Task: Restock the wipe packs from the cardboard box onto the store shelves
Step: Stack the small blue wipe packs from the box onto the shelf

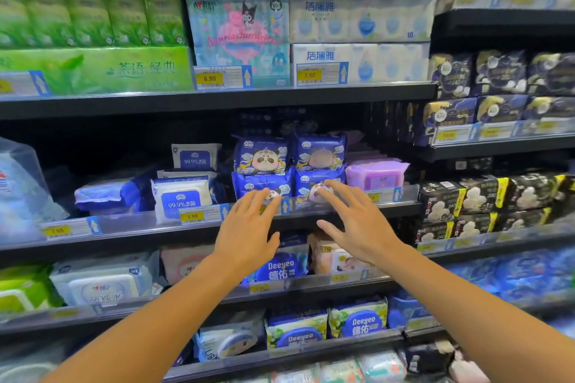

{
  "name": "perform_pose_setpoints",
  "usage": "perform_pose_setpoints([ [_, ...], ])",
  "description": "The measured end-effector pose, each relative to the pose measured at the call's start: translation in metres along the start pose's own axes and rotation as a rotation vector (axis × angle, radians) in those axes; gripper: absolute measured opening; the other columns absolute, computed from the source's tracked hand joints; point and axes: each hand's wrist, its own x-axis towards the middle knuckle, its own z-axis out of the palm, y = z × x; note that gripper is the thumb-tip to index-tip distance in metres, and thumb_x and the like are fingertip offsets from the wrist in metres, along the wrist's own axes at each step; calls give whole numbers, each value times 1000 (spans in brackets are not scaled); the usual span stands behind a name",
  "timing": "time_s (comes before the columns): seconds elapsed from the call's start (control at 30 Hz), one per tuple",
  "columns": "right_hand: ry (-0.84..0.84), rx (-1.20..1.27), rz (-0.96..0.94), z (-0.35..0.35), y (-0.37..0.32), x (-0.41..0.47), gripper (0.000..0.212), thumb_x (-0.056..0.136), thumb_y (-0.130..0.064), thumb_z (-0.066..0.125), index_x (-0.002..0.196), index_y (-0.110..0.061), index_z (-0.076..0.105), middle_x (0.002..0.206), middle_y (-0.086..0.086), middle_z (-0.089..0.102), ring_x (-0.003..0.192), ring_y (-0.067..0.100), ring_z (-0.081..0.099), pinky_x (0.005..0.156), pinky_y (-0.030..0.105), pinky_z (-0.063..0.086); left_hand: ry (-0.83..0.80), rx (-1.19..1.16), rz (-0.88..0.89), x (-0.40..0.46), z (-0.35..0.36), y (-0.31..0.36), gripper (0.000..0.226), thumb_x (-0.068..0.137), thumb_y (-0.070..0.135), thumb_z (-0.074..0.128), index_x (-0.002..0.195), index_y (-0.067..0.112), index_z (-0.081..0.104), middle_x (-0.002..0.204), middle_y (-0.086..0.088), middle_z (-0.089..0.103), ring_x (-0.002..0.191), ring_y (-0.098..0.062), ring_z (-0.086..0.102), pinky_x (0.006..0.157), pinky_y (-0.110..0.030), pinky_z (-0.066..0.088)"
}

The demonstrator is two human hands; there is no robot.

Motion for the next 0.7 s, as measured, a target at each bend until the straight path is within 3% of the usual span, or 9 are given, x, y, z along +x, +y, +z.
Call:
perform_pose_setpoints([
  [0.13, 23, -2, 102, -11, 28, -21, 60, 99, -54, 45, 153, -31, 33, 163, -2, 21, 148, 21, 24, 119, 40, 29, 47, -24, 140, 0, -3, 21, 63, 94, 40, 59, 150, 17, 42, 156, -5, 38, 145, -29, 35, 118, -44, 33],
  [0.27, 48, -73, 216, -9, 54, -30, 58, 99, -53, 45, 150, -27, 39, 163, 5, 24, 146, 29, 30, 117, 46, 33, -34, 2, 208, 20, 9, 55, 68, 102, 48, 39, 160, 21, 16, 168, -1, 4, 155, -23, 3, 126, -39, 7],
  [0.33, 41, -111, 198, -4, 59, -30, 62, 99, -54, 44, 153, -26, 36, 164, 8, 23, 147, 31, 30, 119, 46, 30, -20, 32, 198, 28, 12, 69, 68, 103, 49, 36, 160, 21, 12, 168, -2, -2, 155, -23, -4, 126, -40, 4],
  [0.43, 49, -166, 158, 2, 64, -27, 67, 96, -57, 47, 153, -23, 36, 162, 13, 27, 145, 35, 34, 119, 49, 30, -26, 66, 154, 35, 13, 79, 65, 103, 48, 34, 159, 20, 15, 168, -3, -1, 155, -24, -2, 126, -40, 10],
  [0.53, 46, -177, 145, 3, 67, -24, 69, 94, -58, 50, 152, -21, 38, 160, 16, 28, 144, 38, 35, 118, 52, 30, 1, 67, 165, 39, 13, 81, 64, 100, 45, 46, 155, 17, 29, 167, -5, 14, 154, -26, 13, 122, -40, 23],
  [0.63, 13, -125, 153, 5, 65, -22, 72, 93, -59, 49, 155, -25, 31, 164, 15, 19, 148, 39, 26, 119, 56, 25, 80, 62, 192, 40, 17, 77, 57, 87, 40, 68, 137, 14, 58, 154, -9, 43, 143, -31, 40, 108, -43, 44],
  [0.7, -17, -108, 161, 7, 65, -27, 75, 94, -61, 44, 157, -28, 23, 166, 11, 9, 152, 36, 14, 121, 57, 17, 77, 38, 209, 37, 21, 75, 54, 87, 40, 68, 134, 14, 60, 155, -12, 42, 143, -34, 39, 108, -47, 45],
])
